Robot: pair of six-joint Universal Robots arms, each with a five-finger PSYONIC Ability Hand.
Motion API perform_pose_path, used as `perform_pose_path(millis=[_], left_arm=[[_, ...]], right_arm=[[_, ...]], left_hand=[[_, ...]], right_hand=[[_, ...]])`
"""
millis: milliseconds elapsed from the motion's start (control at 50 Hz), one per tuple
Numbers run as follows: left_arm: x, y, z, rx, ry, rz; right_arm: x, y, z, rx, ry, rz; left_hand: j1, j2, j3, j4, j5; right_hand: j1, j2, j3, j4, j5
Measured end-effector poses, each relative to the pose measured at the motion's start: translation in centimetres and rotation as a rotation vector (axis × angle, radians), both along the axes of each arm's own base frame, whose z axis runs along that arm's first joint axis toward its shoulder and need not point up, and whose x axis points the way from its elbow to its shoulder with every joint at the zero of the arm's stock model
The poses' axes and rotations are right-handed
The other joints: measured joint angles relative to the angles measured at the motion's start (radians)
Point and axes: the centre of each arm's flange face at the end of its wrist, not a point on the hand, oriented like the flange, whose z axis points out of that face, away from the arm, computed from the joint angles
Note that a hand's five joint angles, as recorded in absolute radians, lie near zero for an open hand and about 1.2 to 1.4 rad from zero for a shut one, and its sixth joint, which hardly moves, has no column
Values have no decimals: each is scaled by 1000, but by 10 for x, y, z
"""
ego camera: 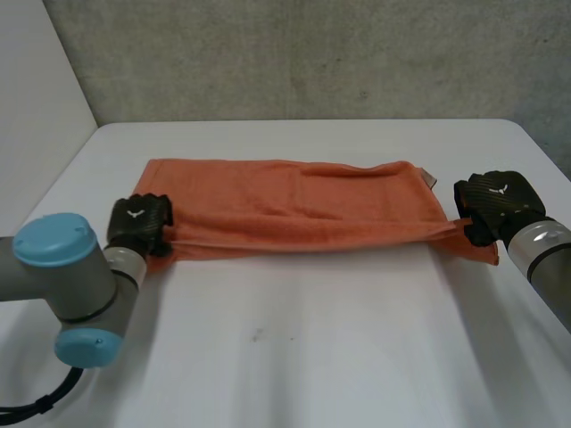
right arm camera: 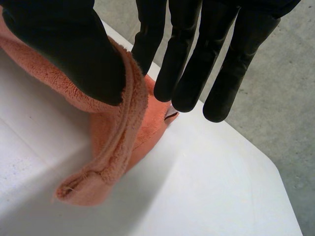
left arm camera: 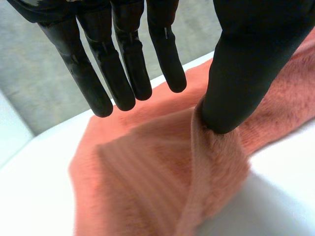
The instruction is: Fold the laundry
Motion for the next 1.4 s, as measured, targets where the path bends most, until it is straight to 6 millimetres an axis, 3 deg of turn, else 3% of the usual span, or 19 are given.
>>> perform_pose_path(millis=[220, 320, 340, 440, 600, 640, 800, 940, 1020, 1120, 1260, 1400], left_arm=[[31, -10, 0, 1, -91, 81], [36, -6, -5, 28, -120, 86], [37, -4, -6, 38, -125, 85], [39, 5, -1, 55, -129, 83], [42, 18, 24, 36, -121, 86], [48, 28, 50, 15, -120, 98], [66, 63, 102, 37, -204, 119], [74, 98, 113, 153, -338, 90], [74, 104, 109, 187, -374, 71], [69, 89, 94, 184, -381, 43], [52, 31, 61, 89, -365, 12], [30, -26, 39, -47, -339, -14]], right_arm=[[0, -2, 2, -7, 2, -5], [0, -2, 2, -7, 2, -6], [0, -2, 2, -8, 2, -6], [-1, -2, 3, -9, 2, -7], [-1, 2, 7, 36, 22, 3], [-1, 10, 16, 99, 64, 21], [-14, 42, 41, 244, 275, 84], [-25, 69, 48, 350, 445, 161], [-28, 73, 47, 369, 491, 187], [-27, 63, 41, 337, 511, 186], [-21, 15, 11, 243, 506, 141], [0, -26, -15, 118, 477, 107]], left_hand=[[8, 7, 7, 7, 0], [180, 182, 182, 166, 156], [342, 332, 331, 331, 320], [365, 402, 399, 399, 378], [378, 420, 418, 418, 394], [378, 422, 419, 420, 400], [404, 423, 421, 421, 418], [407, 423, 421, 421, 418], [407, 423, 421, 421, 418], [411, 423, 421, 421, 418], [411, 423, 421, 421, 418], [412, 423, 421, 421, 421]], right_hand=[[0, 0, 0, 0, 0], [0, 0, 0, 0, 0], [0, 0, 0, 0, 0], [0, 0, 0, 0, 0], [0, 0, 0, 0, 0], [0, 0, 0, 0, 0], [0, 0, 0, 0, 0], [0, 0, 0, 0, 0], [0, 0, 0, 0, 0], [0, 0, 0, 0, 0], [0, 0, 0, 0, 0], [0, 0, 0, 0, 0]])
